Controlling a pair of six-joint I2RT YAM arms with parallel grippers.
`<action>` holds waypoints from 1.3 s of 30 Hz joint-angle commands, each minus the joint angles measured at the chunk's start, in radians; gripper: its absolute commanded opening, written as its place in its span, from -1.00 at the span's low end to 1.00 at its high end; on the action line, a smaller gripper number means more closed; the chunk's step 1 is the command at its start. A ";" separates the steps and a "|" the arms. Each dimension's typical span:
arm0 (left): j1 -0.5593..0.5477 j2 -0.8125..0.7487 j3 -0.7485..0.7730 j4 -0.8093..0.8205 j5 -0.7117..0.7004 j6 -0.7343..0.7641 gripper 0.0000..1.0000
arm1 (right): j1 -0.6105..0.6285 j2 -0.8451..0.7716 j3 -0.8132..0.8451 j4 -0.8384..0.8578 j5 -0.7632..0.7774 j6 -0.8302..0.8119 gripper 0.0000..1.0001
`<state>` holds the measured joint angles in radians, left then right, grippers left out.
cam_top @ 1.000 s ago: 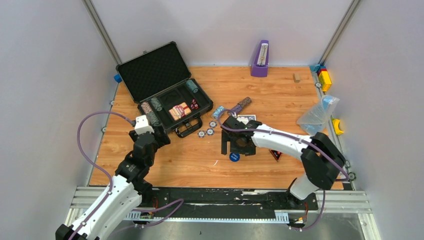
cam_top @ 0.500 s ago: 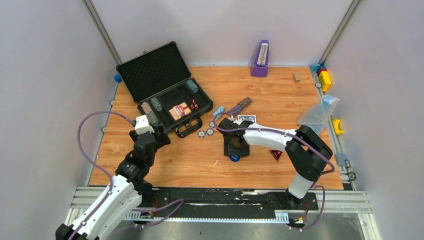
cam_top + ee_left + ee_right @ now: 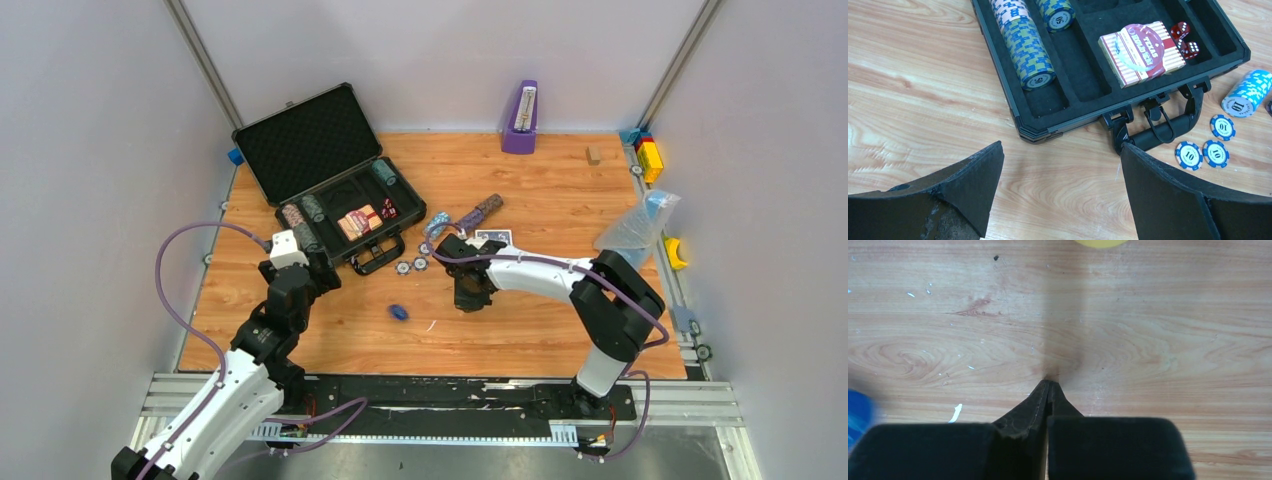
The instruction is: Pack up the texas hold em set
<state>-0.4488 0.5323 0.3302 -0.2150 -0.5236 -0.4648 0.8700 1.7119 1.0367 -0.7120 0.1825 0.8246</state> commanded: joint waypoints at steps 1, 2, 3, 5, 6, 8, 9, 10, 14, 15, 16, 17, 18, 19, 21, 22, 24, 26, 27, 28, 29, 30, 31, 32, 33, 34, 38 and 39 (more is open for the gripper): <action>0.005 -0.001 0.030 0.025 -0.003 0.011 0.90 | 0.004 -0.032 0.003 -0.020 0.011 0.006 -1.00; 0.005 -0.002 0.029 0.025 -0.003 0.011 0.90 | 0.005 -0.047 0.003 -0.021 0.013 0.008 -1.00; 0.005 -0.002 0.029 0.025 -0.003 0.011 0.90 | 0.005 -0.060 0.003 -0.020 0.012 0.006 -1.00; 0.005 -0.002 0.029 0.025 -0.003 0.011 0.90 | 0.005 -0.084 0.004 -0.022 0.012 0.000 -0.96; 0.005 -0.002 0.030 0.026 -0.003 0.011 0.90 | 0.005 -0.097 0.002 -0.024 0.015 -0.001 -0.91; 0.005 -0.002 0.030 0.025 -0.003 0.011 0.90 | 0.005 -0.114 -0.001 -0.029 0.030 -0.007 -0.66; 0.005 -0.002 0.030 0.025 -0.003 0.011 0.90 | 0.005 -0.120 0.000 -0.031 0.040 -0.012 -0.48; 0.005 -0.001 0.030 0.026 -0.002 0.011 0.90 | 0.004 -0.124 0.004 -0.036 0.050 -0.018 -0.17; 0.005 -0.003 0.030 0.025 -0.001 0.011 0.90 | -0.021 -0.145 0.014 -0.034 0.077 -0.044 0.76; 0.005 -0.004 0.029 0.025 -0.001 0.011 0.90 | -0.037 -0.146 0.021 -0.029 0.073 -0.053 0.84; 0.005 -0.004 0.029 0.025 0.000 0.012 0.90 | -0.056 -0.143 0.031 -0.026 0.074 -0.062 0.87; 0.005 -0.003 0.029 0.026 0.001 0.012 0.90 | -0.073 -0.135 0.044 -0.023 0.073 -0.075 0.89; 0.005 -0.002 0.030 0.028 0.001 0.012 0.90 | -0.089 -0.123 0.060 -0.021 0.072 -0.089 0.90; 0.005 -0.002 0.030 0.028 0.001 0.013 0.90 | -0.105 -0.107 0.081 -0.021 0.073 -0.103 0.94; 0.005 0.000 0.029 0.028 0.001 0.011 0.90 | -0.131 -0.069 0.121 -0.020 0.076 -0.130 0.99; 0.005 0.000 0.030 0.028 0.001 0.011 0.90 | -0.144 -0.041 0.144 -0.018 0.078 -0.140 1.00; 0.005 -0.001 0.030 0.027 -0.001 0.011 0.90 | -0.172 -0.001 0.183 -0.012 0.067 -0.166 1.00; 0.005 -0.002 0.029 0.026 -0.001 0.010 0.90 | -0.203 0.033 0.219 -0.006 0.057 -0.180 1.00; 0.005 -0.005 0.029 0.024 -0.002 0.009 0.90 | -0.217 0.049 0.235 0.000 0.042 -0.190 0.99; 0.005 -0.006 0.028 0.024 -0.004 0.009 0.90 | -0.228 0.065 0.253 0.007 0.026 -0.198 0.98; 0.005 -0.009 0.027 0.023 -0.005 0.008 0.90 | -0.236 0.081 0.266 0.010 0.028 -0.202 0.97; 0.005 -0.011 0.027 0.022 -0.005 0.008 0.90 | -0.240 0.097 0.278 0.010 0.031 -0.205 0.96; 0.005 -0.013 0.026 0.023 -0.006 0.008 0.90 | -0.242 0.113 0.287 0.008 0.034 -0.206 0.95; 0.005 -0.015 0.026 0.022 -0.007 0.008 0.90 | -0.245 0.129 0.294 0.007 0.037 -0.206 0.94; 0.005 -0.015 0.026 0.021 -0.006 0.008 0.90 | -0.247 0.147 0.299 0.008 0.037 -0.206 0.92; 0.005 -0.015 0.026 0.021 -0.008 0.008 0.90 | -0.248 0.164 0.303 0.007 0.040 -0.208 0.91; 0.005 -0.015 0.027 0.017 -0.009 0.007 0.90 | -0.259 0.236 0.303 0.019 0.033 -0.217 0.79; 0.005 -0.015 0.027 0.017 -0.010 0.007 0.90 | -0.263 0.246 0.296 0.029 0.022 -0.218 0.74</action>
<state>-0.4488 0.5236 0.3302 -0.2150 -0.5243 -0.4648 0.6182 1.9114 1.3140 -0.7120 0.2211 0.6342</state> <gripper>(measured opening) 0.949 0.902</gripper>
